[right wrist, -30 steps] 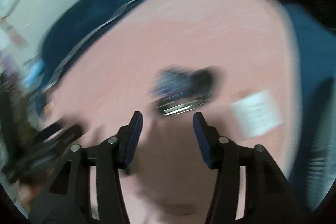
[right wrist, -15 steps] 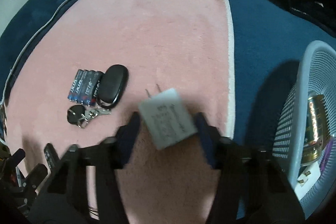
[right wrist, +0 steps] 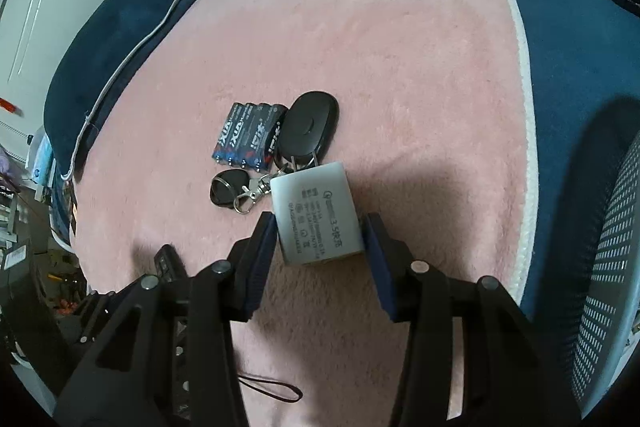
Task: Organize rigid objects
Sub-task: 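Grasp the black remote with the left tool while the right tool grasps the white charger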
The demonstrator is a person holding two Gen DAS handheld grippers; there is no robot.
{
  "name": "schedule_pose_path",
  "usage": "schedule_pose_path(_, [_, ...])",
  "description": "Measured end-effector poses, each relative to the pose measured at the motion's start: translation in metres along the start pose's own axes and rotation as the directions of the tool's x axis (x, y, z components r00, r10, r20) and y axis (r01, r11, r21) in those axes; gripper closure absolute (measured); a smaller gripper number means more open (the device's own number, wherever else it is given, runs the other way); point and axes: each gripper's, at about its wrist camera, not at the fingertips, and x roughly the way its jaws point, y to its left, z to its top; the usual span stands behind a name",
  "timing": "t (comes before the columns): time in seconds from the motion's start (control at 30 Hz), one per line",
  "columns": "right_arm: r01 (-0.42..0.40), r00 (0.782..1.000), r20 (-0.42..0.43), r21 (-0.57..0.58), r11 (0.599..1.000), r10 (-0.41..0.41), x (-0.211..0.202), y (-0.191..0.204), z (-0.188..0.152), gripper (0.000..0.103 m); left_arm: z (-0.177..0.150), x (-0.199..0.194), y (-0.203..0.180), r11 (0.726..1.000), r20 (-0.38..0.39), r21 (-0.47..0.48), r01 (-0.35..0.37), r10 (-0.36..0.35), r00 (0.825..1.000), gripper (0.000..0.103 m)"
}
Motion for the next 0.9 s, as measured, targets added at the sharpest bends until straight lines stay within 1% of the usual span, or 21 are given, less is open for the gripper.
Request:
schedule_pose_path(0.07, [0.007,1.000,-0.001,-0.006,1.000,-0.007,0.002,0.003,-0.001,0.056,-0.003,-0.004,0.012,1.000,-0.008,-0.004,-0.008,0.008,1.000,0.024])
schedule_pose_path(0.1, [0.013,1.000,-0.002,-0.012,1.000,-0.013,0.003,0.004,0.001,0.056,-0.005,-0.006,0.019,1.000,-0.012,-0.008,-0.024,0.024,1.000,0.024])
schedule_pose_path(0.17, [0.024,1.000,-0.002,-0.022,0.999,-0.024,0.003,0.008,-0.003,0.056,-0.009,-0.010,0.036,0.998,-0.019,-0.041,-0.056,0.056,0.998,0.024])
schedule_pose_path(0.2, [0.029,1.000,-0.001,-0.025,0.999,-0.029,0.004,0.009,-0.003,0.056,-0.011,-0.011,0.045,0.996,-0.023,-0.063,-0.062,0.061,0.998,0.024])
schedule_pose_path(0.3, [0.043,0.999,-0.001,-0.033,0.999,-0.043,0.003,0.010,-0.004,0.056,-0.013,-0.015,0.065,0.991,-0.013,-0.123,-0.055,0.054,0.998,0.025])
schedule_pose_path(0.37, [0.052,0.999,-0.001,-0.033,0.998,-0.052,0.004,0.012,-0.004,0.056,-0.012,-0.018,0.068,0.992,0.013,-0.127,-0.020,0.022,1.000,0.025])
schedule_pose_path(0.43, [0.056,0.998,-0.002,-0.034,0.998,-0.056,0.005,0.012,-0.005,0.056,-0.010,-0.020,0.063,0.995,0.042,-0.104,0.011,-0.007,0.999,0.025])
schedule_pose_path(0.47, [0.056,0.998,-0.002,-0.033,0.998,-0.056,0.004,0.011,-0.004,0.056,-0.007,-0.020,0.057,0.997,0.057,-0.078,0.021,-0.016,0.998,0.025])
schedule_pose_path(0.57, [0.054,0.999,-0.001,-0.031,0.998,-0.055,0.006,0.013,-0.004,0.056,0.001,-0.017,0.043,1.000,0.077,0.004,0.008,-0.008,0.997,0.025])
schedule_pose_path(0.63, [0.055,0.998,-0.002,-0.034,0.998,-0.055,0.007,0.014,-0.004,0.056,0.006,-0.010,0.040,0.999,0.074,0.035,-0.009,0.006,0.997,0.025])
schedule_pose_path(0.73, [0.062,0.998,-0.002,-0.042,0.997,-0.062,0.009,0.015,-0.004,0.056,0.011,0.001,0.043,0.999,0.066,0.050,0.012,-0.015,0.998,0.029])
schedule_pose_path(0.8, [0.069,0.998,-0.002,-0.051,0.996,-0.069,0.010,0.016,-0.004,0.056,0.014,0.001,0.042,0.998,0.073,0.050,0.024,-0.027,0.997,0.037])
schedule_pose_path(0.83, [0.076,0.997,0.001,-0.059,0.995,-0.076,0.011,0.016,-0.004,0.057,0.015,-0.001,0.044,0.999,0.078,0.042,0.029,-0.032,0.996,0.040])
schedule_pose_path(0.87, [0.083,0.997,0.006,-0.070,0.994,-0.083,0.011,0.017,-0.004,0.058,0.017,-0.002,0.048,0.999,0.086,0.027,0.029,-0.031,0.996,0.063])
schedule_pose_path(0.9, [0.091,0.996,0.010,-0.078,0.993,-0.090,0.011,0.019,-0.004,0.058,0.017,-0.006,0.053,1.000,0.099,-0.002,0.016,-0.016,0.995,0.064])
